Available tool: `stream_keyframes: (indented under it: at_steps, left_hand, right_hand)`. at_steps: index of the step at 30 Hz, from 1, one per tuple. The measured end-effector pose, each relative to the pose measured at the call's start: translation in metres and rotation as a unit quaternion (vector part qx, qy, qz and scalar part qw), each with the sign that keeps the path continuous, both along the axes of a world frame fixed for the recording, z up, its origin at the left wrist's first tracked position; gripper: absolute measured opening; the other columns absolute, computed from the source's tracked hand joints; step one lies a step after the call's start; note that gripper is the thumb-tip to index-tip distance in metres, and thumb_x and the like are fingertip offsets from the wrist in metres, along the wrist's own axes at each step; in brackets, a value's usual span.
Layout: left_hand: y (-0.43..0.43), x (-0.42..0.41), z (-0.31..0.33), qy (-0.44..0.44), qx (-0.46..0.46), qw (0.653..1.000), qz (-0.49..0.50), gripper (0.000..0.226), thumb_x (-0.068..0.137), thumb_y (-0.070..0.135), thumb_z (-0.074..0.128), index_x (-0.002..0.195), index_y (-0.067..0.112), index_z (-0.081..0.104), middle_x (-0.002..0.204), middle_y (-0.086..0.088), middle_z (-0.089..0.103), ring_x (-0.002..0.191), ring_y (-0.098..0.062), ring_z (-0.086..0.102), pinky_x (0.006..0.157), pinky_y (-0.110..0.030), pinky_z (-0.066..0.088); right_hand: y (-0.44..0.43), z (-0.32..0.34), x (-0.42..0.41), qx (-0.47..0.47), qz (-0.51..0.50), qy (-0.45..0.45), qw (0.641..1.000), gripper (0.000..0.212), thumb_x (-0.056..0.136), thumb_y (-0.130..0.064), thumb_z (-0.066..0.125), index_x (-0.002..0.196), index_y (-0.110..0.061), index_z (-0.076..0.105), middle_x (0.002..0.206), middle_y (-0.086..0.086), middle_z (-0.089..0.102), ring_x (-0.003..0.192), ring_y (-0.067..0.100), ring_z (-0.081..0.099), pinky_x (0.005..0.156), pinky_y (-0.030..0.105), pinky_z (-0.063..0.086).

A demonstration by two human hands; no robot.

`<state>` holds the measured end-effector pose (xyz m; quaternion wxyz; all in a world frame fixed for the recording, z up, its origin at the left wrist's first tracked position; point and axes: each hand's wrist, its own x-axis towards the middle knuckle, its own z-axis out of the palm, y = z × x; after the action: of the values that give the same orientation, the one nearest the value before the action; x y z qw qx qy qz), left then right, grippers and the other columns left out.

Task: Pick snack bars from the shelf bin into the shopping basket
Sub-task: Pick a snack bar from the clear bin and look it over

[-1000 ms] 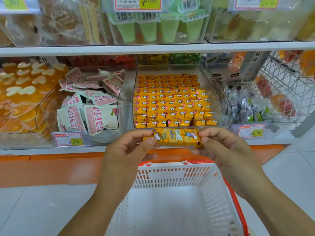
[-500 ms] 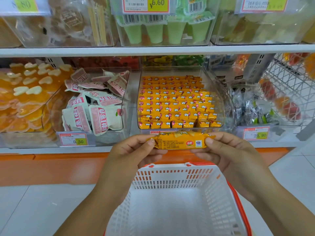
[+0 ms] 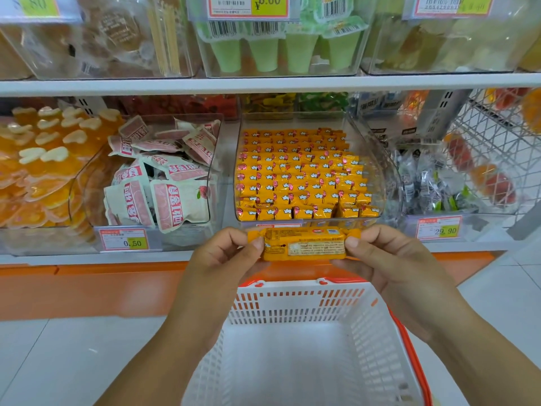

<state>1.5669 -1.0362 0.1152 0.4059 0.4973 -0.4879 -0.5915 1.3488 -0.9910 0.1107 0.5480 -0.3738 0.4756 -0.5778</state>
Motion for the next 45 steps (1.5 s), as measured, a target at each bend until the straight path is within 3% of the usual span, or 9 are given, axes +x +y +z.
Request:
stream_keyframes:
  at_steps: [5,9,11,16,29,34,38,42,45]
  left_hand:
    - [0.004,-0.010,-0.002,-0.026,-0.027,0.999,0.021,0.012,0.099,0.011,0.053,0.089,0.005,0.058,0.090,-0.001,0.077,0.088,-0.017,0.075,0.091,-0.042,0.056]
    - [0.007,-0.013,0.002,0.023,-0.015,0.999,0.042,0.011,0.095,0.010,0.057,0.102,0.018,0.056,0.088,-0.002,0.078,0.082,-0.018,0.075,0.073,-0.021,0.059]
    - [0.008,-0.012,0.002,0.030,-0.020,0.998,0.059,0.010,0.092,0.012,0.062,0.098,0.020,0.063,0.086,-0.004,0.077,0.078,-0.020,0.075,0.071,-0.023,0.060]
    - [0.006,-0.009,0.001,0.057,-0.008,0.998,0.039,0.025,0.076,0.028,0.066,0.098,0.020,0.075,0.091,-0.005,0.077,0.084,-0.021,0.075,0.073,-0.025,0.061]
    - [-0.005,0.000,-0.002,0.125,0.066,0.990,-0.007,0.028,0.081,0.007,0.063,0.108,0.009,0.072,0.100,-0.014,0.076,0.091,-0.026,0.074,0.069,-0.022,0.059]
    - [-0.010,-0.004,0.000,0.121,0.081,0.989,-0.036,0.039,0.073,0.020,0.067,0.109,0.006,0.071,0.100,-0.013,0.076,0.091,-0.023,0.074,0.070,-0.021,0.059]
    - [-0.016,-0.013,0.002,0.076,0.079,0.994,-0.030,0.036,0.071,0.033,0.067,0.096,0.007,0.073,0.088,-0.014,0.076,0.082,-0.023,0.075,0.065,-0.022,0.059]
    - [-0.021,-0.036,-0.002,-0.052,0.009,0.998,-0.029,0.035,0.084,0.044,0.062,0.085,0.010,0.069,0.073,-0.005,0.073,0.062,-0.013,0.069,0.056,-0.021,0.055]
    - [-0.029,-0.056,-0.015,-0.238,-0.148,0.959,-0.032,0.019,0.094,0.046,0.053,0.094,0.032,0.065,0.083,0.016,0.069,0.079,0.000,0.066,0.065,-0.007,0.047]
  right_hand:
    - [0.001,-0.004,0.004,0.001,-0.036,0.053,0.998,0.045,0.045,-0.058,0.089,0.067,-0.024,0.068,0.085,0.007,0.074,0.087,0.030,0.074,0.084,0.037,0.059]
    - [0.004,0.002,0.011,-0.010,-0.068,0.059,0.996,0.007,0.079,-0.015,0.067,0.085,-0.015,0.062,0.081,0.007,0.075,0.078,0.029,0.075,0.070,0.033,0.062]
    - [0.004,0.004,0.011,-0.022,-0.071,0.061,0.995,0.015,0.081,-0.013,0.066,0.093,-0.011,0.057,0.084,0.009,0.076,0.075,0.027,0.074,0.067,0.033,0.062]
    - [0.003,0.001,0.007,-0.022,-0.052,0.071,0.996,0.062,0.044,-0.066,0.086,0.090,-0.026,0.075,0.097,0.010,0.075,0.083,0.031,0.074,0.073,0.032,0.061]
    - [0.001,-0.002,0.003,-0.022,-0.016,0.029,0.999,0.063,0.045,-0.058,0.089,0.096,-0.025,0.076,0.104,0.013,0.075,0.093,0.032,0.073,0.077,0.029,0.059]
    - [-0.003,-0.003,-0.002,0.002,-0.030,-0.006,1.000,0.066,0.051,-0.044,0.090,0.106,-0.012,0.071,0.105,0.022,0.072,0.093,0.035,0.072,0.073,0.028,0.060]
    - [-0.003,-0.001,-0.001,-0.005,-0.019,0.020,1.000,0.087,0.043,-0.049,0.094,0.118,-0.018,0.062,0.103,0.016,0.074,0.093,0.034,0.072,0.081,0.034,0.059]
    - [-0.008,-0.006,-0.005,-0.006,-0.079,0.082,0.993,0.048,0.060,-0.049,0.086,0.098,-0.026,0.067,0.103,0.008,0.074,0.090,0.030,0.073,0.080,0.040,0.058]
    - [-0.013,-0.003,-0.018,-0.014,-0.132,0.067,0.989,0.039,0.066,-0.041,0.083,0.092,-0.021,0.063,0.096,0.006,0.076,0.088,0.026,0.074,0.084,0.046,0.057]
